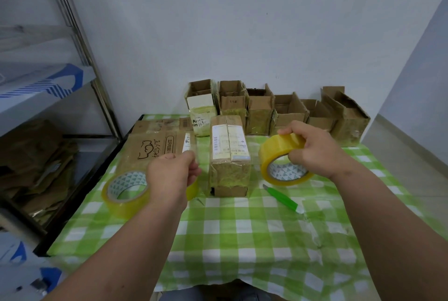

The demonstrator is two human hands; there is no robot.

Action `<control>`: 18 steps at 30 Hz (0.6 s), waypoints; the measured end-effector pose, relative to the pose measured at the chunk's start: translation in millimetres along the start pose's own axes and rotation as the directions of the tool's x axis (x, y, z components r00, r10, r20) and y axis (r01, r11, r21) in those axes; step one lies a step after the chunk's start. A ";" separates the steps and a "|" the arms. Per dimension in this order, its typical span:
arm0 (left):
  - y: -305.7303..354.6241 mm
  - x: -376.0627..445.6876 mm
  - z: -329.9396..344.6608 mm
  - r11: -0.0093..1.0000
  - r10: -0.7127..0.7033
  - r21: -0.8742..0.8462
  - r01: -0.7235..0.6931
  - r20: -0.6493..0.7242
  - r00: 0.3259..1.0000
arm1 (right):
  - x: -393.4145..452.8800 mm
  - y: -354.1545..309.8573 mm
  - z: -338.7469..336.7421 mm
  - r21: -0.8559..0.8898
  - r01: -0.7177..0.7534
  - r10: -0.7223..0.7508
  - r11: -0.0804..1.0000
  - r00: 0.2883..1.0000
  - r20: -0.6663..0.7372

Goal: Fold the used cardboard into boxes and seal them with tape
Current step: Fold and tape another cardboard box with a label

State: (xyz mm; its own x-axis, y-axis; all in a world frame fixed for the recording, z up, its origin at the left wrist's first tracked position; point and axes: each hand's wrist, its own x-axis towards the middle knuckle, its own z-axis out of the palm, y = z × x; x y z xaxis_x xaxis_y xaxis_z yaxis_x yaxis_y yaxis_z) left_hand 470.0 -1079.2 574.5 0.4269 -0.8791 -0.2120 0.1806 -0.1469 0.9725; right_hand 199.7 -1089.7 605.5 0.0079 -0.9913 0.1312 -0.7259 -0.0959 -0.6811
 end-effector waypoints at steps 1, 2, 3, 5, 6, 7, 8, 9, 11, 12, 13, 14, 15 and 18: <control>-1.2 -0.4 0.1 1.000 0.002 0.006 -0.002 0.001 1.000 | 0.3 0.4 0.9 -0.003 -0.003 0.003 1.000 1.000 0.002; -2.4 -1.0 0.1 1.000 0.003 0.014 -0.003 0.001 1.000 | 0.4 0.4 1.7 -0.008 -0.005 0.005 1.000 1.000 0.003; -3.7 -1.3 0.4 1.000 0.002 0.019 -0.002 0.001 1.000 | 0.5 0.4 2.6 -0.017 -0.005 0.006 1.000 1.000 0.006; -6.4 -2.2 0.9 1.000 -0.011 0.022 0.011 0.006 1.000 | 0.3 0.0 4.9 -0.043 -0.014 0.015 0.999 1.000 0.019; -7.8 -2.2 0.8 0.999 -0.020 0.027 0.020 0.014 1.000 | 0.1 -0.4 6.3 -0.055 -0.023 0.025 0.998 0.999 0.029; -9.6 -1.7 0.5 0.999 -0.028 0.046 0.026 0.023 0.999 | -0.2 -0.1 8.0 -0.062 -0.034 0.037 0.997 0.999 0.037; -11.7 -0.8 -0.2 0.997 -0.034 0.076 0.031 0.034 0.999 | -0.4 0.2 9.7 -0.066 -0.043 0.045 0.997 0.998 0.041; -13.5 0.3 -0.8 0.993 -0.042 0.112 0.036 0.046 0.998 | -0.8 0.7 10.9 -0.068 -0.046 0.049 0.997 0.998 0.044; -16.9 2.4 -1.8 0.983 -0.063 0.175 0.048 0.084 0.994 | -1.9 0.5 13.0 -0.075 -0.044 0.048 0.996 0.997 0.053; -17.6 2.9 -1.7 0.978 -0.076 0.204 0.053 0.105 0.992 | -2.7 -0.2 14.3 -0.083 -0.036 0.041 0.996 0.997 0.059; -17.9 3.3 -1.5 0.970 -0.089 0.234 0.058 0.125 0.988 | -3.4 -1.1 16.0 -0.095 -0.027 0.033 0.995 0.997 0.065; -18.0 3.2 -0.9 0.962 -0.101 0.265 0.060 0.143 0.985 | -4.1 -2.3 18.3 -0.107 -0.018 0.026 0.994 0.997 0.070; -17.8 3.2 -0.4 0.954 -0.111 0.294 0.060 0.158 0.981 | -4.5 -3.5 21.0 -0.115 -0.012 0.021 0.993 0.997 0.073; -16.3 4.0 1.4 0.929 -0.131 0.366 0.051 0.196 0.972 | -4.8 -8.1 27.7 -0.115 -0.001 0.009 0.993 0.997 0.070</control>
State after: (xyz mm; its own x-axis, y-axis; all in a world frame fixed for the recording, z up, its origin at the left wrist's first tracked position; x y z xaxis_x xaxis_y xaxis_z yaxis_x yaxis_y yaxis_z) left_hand 467.5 -1080.9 557.9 0.2180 -0.9239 -0.3143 -0.1345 -0.3475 0.9280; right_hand 224.6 -1086.7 590.4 0.0494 -0.9961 0.0737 -0.8001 -0.0837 -0.5940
